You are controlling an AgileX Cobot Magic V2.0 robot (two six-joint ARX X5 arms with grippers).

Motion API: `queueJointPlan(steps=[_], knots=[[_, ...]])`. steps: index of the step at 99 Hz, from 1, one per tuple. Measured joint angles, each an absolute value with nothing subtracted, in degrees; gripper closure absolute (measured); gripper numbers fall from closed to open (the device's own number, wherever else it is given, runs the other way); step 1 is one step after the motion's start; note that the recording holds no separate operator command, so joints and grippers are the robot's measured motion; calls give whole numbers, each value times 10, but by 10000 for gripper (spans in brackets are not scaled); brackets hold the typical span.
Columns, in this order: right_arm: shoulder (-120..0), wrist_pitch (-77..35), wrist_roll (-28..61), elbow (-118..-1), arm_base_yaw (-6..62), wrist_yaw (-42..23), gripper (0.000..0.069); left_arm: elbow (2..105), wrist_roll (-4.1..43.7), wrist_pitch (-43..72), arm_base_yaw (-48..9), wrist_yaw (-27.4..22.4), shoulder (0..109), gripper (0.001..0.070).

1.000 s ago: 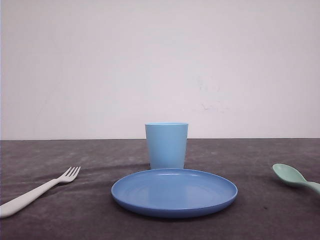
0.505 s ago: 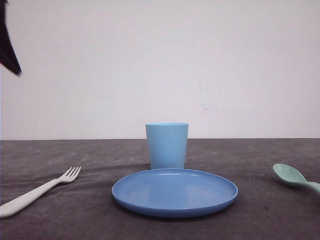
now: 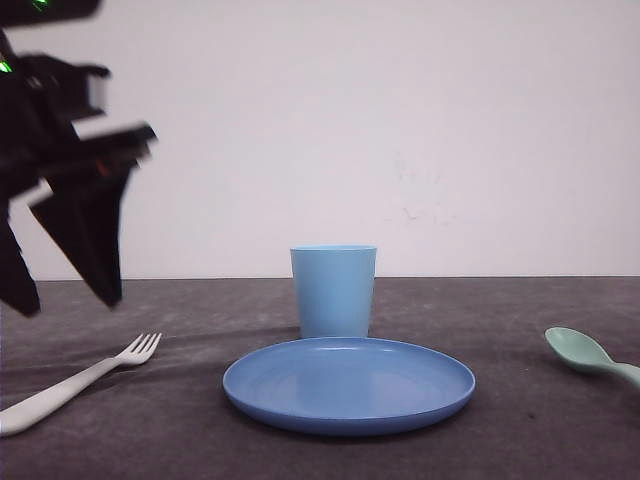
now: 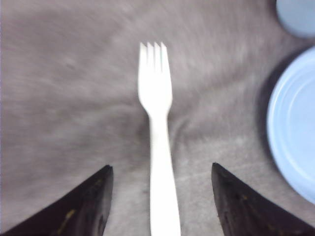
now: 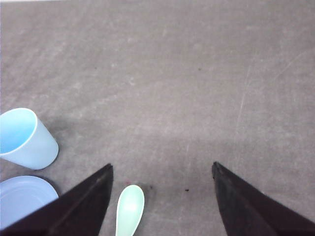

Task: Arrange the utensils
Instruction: 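Lower the left gripper onto the white fork handle and grasp it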

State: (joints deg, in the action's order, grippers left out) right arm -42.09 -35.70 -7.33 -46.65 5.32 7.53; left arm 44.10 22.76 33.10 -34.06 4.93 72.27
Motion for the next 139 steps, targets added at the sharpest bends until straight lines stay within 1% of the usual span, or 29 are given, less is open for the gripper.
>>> queueJointPlan(steps=[6, 35, 49, 56, 69, 78, 103, 116, 139], knots=[[-423, -359, -73, -467, 53, 75, 293, 441, 231, 322, -349, 58, 744, 328], [-431, -366, -73, -467, 53, 75, 293, 441, 241, 283, -356, 62, 811, 332], [-433, -367, -73, -467, 53, 75, 293, 441, 243, 276, -356, 66, 823, 390], [-436, -366, -73, -467, 53, 75, 293, 441, 243, 273, -356, 77, 824, 416], [-440, -367, -73, -467, 53, 75, 293, 441, 245, 272, -356, 90, 826, 533], [-441, -367, -73, -467, 53, 75, 293, 441, 248, 272, -356, 91, 834, 578], [-441, -369, -73, -467, 53, 75, 293, 447, 249, 272, -356, 91, 846, 599], [-441, -373, -73, -467, 53, 75, 293, 448, 250, 271, -357, 89, 846, 660], [-441, -376, -73, -467, 53, 75, 293, 455, 251, 278, -357, 91, 846, 663]])
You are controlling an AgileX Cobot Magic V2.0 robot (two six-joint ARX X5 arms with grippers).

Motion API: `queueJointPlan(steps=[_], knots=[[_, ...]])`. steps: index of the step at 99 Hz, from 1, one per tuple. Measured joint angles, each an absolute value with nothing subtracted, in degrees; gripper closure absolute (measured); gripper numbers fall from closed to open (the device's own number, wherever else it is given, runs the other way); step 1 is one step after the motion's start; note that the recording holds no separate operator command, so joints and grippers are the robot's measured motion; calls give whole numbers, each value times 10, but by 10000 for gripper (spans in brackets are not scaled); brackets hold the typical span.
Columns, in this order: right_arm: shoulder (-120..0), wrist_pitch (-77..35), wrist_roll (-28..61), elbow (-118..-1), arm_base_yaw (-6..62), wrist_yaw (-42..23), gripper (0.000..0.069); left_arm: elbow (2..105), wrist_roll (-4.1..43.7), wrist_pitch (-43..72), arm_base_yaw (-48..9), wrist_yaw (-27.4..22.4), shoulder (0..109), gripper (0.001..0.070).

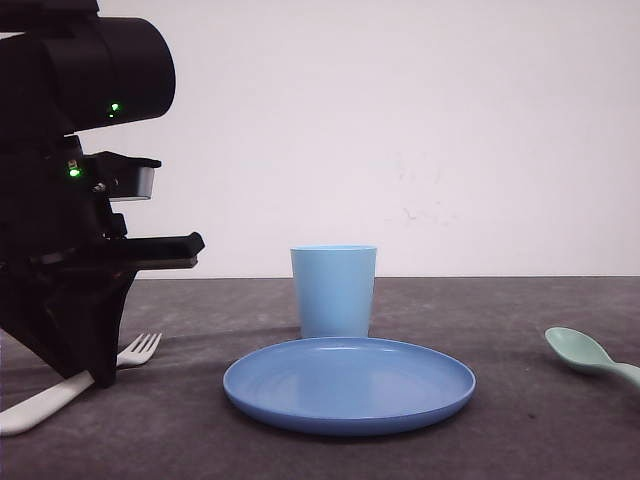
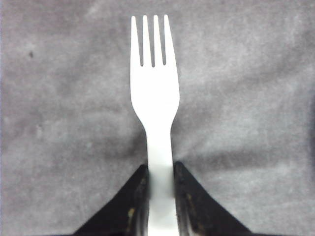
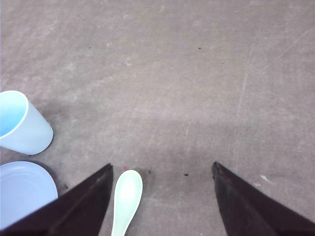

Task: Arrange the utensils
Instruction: 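Lower the left gripper onto the white fork handle and grasp it, then lift the white fork and drop it handle-first into the blue cup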

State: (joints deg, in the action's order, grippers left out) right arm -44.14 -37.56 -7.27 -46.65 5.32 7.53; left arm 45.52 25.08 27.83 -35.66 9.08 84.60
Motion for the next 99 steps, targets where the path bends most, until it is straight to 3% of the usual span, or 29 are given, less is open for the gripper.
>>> queueJointPlan(steps=[17, 43, 75, 99], knots=[[-441, -376, -73, -467, 53, 75, 293, 481, 249, 259, -358, 129, 793, 663], [-441, -364, -73, -467, 53, 75, 293, 492, 217, 30, -389, 180, 695, 663], [-441, -332, -73, -467, 53, 75, 293, 492, 126, -264, -432, 193, 803, 663], [-441, -327, -67, -467, 53, 67, 293, 492, 93, -394, -439, 194, 900, 663]])
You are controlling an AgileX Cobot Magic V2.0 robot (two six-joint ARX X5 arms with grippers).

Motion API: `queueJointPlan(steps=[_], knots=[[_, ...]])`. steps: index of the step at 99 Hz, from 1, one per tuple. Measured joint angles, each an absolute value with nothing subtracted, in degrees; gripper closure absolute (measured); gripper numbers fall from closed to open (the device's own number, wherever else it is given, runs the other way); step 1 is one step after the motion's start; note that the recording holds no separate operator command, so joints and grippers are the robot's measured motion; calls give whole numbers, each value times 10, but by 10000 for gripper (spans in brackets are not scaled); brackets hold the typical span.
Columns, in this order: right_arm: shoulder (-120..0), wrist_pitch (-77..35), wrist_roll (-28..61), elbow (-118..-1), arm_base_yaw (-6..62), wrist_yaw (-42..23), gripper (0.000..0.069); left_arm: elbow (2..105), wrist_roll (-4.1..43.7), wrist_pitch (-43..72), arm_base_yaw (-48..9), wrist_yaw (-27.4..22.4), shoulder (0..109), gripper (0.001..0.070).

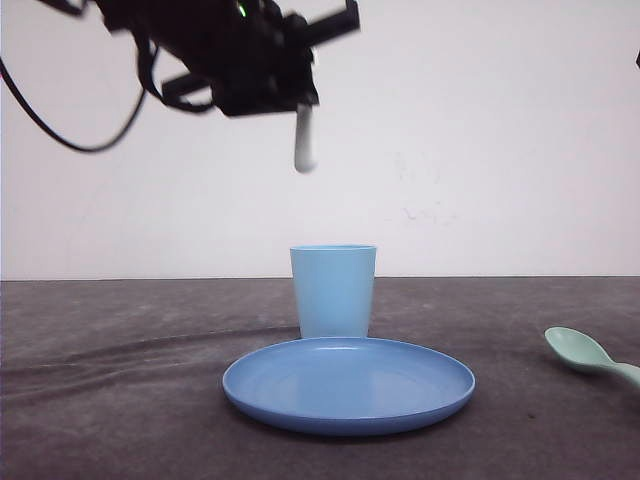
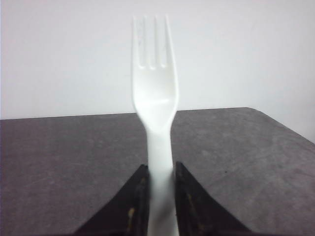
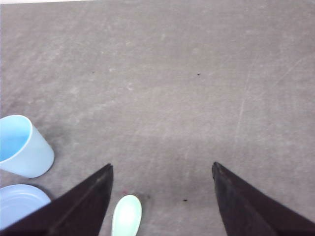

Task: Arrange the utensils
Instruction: 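Lift the white fork and drop it handle-first into the blue cup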

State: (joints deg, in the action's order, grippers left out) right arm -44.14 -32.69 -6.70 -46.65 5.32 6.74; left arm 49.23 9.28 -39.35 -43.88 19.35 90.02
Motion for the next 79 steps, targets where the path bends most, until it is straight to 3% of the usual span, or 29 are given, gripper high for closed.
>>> queueJointPlan(steps=[42, 79], knots=[[-441, -327, -46, -467, 53, 60, 293, 492, 96, -417, -444, 192, 1005, 663], [-441, -327, -42, -467, 53, 59, 293, 492, 100, -411, -460, 192, 1020, 643]])
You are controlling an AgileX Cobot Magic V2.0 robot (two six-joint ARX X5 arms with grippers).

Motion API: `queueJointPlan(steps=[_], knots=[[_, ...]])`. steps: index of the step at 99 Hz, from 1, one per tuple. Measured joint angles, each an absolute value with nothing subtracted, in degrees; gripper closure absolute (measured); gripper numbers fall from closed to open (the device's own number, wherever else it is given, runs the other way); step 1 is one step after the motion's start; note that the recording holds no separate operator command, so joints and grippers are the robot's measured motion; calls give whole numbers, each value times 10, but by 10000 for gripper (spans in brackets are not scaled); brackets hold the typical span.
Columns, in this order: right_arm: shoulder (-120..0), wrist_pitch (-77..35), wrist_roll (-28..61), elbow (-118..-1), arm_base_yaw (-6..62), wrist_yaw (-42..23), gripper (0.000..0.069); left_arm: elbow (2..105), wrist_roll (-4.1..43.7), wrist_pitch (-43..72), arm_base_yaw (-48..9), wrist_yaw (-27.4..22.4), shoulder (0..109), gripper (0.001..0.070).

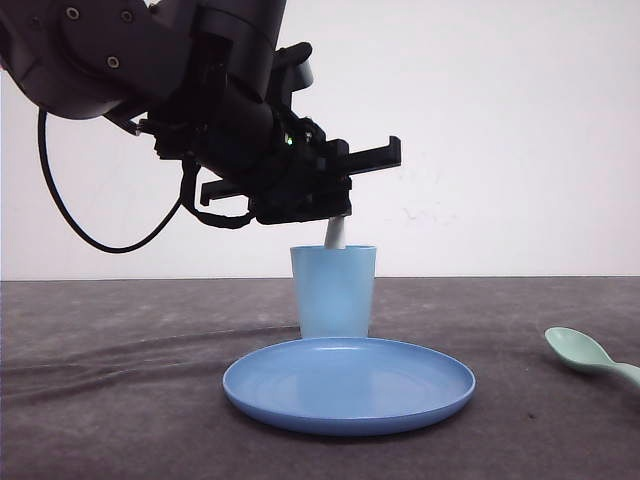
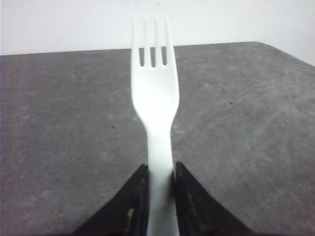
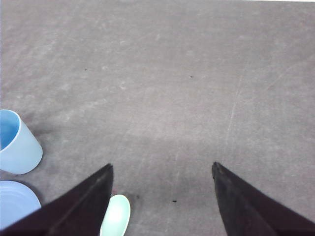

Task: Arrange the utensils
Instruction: 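Lift the white fork and drop it handle-first into the blue cup, then lower the right gripper onto the mint-green spoon and grasp it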

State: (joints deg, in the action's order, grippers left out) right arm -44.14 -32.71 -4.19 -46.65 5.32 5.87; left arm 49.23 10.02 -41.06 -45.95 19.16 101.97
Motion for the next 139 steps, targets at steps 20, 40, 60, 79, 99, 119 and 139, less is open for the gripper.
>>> queueJointPlan(steps=[20, 40, 60, 79, 99, 119, 139], knots=[[-441, -331, -39, -467, 53, 60, 293, 492, 101, -388, -460, 192, 1011, 456], [-443, -361, -48, -467, 61, 60, 293, 492, 100, -323, -460, 194, 933, 436], [-473, -442, -84, -467, 108, 60, 293, 492, 99, -205, -462, 194, 814, 436], [-528, -494, -124, -467, 169, 55, 293, 492, 99, -51, -469, 194, 687, 436], [-590, -495, -161, -466, 215, 36, 293, 492, 102, 112, -480, 194, 582, 436], [-656, -493, -190, -466, 250, 12, 293, 492, 112, 217, -489, 194, 514, 436], [-715, -460, -216, -466, 288, -22, 294, 492, 119, 270, -493, 194, 479, 436]])
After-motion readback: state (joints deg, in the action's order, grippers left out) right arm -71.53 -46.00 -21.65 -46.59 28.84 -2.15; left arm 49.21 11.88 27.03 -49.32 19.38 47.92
